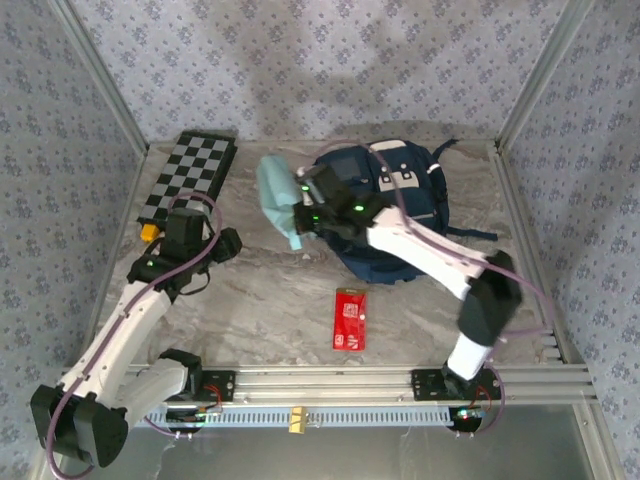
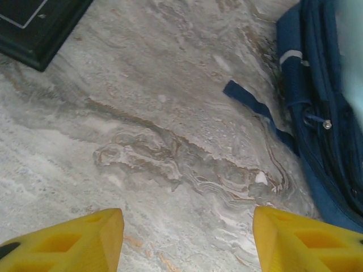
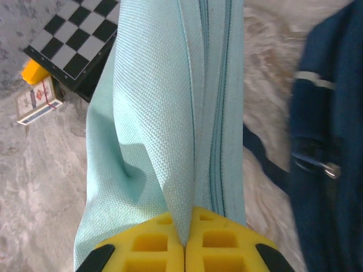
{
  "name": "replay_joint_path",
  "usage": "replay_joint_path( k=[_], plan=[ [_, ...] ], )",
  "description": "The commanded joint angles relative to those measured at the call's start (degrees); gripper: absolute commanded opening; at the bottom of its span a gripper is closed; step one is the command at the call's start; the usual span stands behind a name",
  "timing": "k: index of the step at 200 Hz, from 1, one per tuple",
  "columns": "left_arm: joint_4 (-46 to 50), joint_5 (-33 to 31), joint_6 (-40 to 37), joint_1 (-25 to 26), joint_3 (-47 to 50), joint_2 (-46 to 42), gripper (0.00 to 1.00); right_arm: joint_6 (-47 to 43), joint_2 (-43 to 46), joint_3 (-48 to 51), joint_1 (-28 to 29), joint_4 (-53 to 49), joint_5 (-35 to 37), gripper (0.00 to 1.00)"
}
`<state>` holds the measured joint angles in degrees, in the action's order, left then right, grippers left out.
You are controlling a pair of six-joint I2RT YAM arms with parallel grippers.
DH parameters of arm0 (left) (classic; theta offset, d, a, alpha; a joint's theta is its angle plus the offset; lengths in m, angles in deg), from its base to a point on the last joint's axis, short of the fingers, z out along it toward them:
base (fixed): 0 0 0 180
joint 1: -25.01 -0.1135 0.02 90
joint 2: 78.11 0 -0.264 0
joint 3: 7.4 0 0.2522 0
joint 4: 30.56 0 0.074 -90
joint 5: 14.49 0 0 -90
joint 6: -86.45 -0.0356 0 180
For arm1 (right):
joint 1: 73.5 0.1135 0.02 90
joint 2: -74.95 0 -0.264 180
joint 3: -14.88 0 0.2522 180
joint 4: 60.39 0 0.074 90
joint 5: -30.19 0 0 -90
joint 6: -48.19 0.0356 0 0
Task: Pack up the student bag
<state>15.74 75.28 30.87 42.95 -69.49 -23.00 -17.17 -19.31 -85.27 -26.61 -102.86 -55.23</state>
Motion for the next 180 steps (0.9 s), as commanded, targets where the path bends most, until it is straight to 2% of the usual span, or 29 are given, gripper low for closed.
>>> replay_joint_path(
  k=[1,16,46,75,124,180],
  plan=[
    [-3.8,2.8,-5.1,3.6,-3.5,2.7,0.62,3.6,11.5,9.0,-3.7,-3.8,2.6,0.0],
    [-6.7,0.7,-8.0,9.0,-5.2,6.2,0.62,6.8,19.7,13.5,-7.8,-9.1,2.6,0.0],
    [-13.1,-1.6,-15.9,19.6,-10.2,16.7,0.62,8.7,34.3,20.5,-19.0,-18.5,-2.1,0.0],
    [-17.6,-4.8,-25.8,27.0,-17.3,29.1,0.66,5.7,40.6,20.7,-29.1,-27.3,-4.8,0.0],
    [-19.1,-3.6,-39.1,32.1,-32.1,47.7,0.74,3.4,42.3,20.9,-45.2,-31.9,-15.3,0.0],
    [-15.3,-2.4,-51.0,35.6,-44.9,60.8,0.84,2.6,41.0,25.2,-53.8,-29.0,-24.9,0.0]
  ],
)
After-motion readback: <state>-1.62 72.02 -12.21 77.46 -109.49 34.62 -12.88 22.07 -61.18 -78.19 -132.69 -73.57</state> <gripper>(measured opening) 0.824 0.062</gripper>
